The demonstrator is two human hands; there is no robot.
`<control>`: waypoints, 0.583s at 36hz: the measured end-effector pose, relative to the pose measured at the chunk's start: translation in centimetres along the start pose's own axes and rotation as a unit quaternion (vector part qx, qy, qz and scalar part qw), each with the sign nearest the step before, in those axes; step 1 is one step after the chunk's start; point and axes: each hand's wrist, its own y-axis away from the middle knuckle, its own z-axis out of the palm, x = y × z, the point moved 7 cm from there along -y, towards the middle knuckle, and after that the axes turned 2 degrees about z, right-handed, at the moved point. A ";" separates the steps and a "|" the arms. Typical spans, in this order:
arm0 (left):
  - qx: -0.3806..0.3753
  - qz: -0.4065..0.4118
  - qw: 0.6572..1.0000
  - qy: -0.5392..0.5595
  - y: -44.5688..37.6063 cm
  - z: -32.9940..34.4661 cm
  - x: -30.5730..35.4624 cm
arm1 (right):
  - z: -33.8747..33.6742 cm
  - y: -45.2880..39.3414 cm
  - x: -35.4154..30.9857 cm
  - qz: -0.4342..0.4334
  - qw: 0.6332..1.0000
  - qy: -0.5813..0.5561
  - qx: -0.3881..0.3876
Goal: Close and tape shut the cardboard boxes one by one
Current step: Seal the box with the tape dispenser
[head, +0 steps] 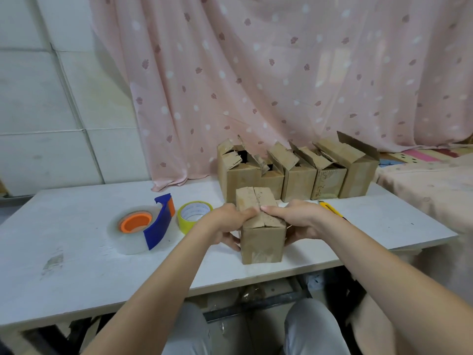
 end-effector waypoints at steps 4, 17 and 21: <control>-0.039 -0.004 0.999 -0.023 0.5 -0.1 0.6 | 0.2 0.1 -0.9 0.002 1.000 0.019 -0.017; 0.034 0.044 0.998 -0.009 0.4 -1.1 -0.2 | 1.0 -1.0 -1.6 -0.029 0.998 0.047 0.030; 0.075 0.060 0.995 0.006 0.3 -0.8 -0.8 | 0.9 -1.7 -1.3 -0.044 0.997 0.045 0.053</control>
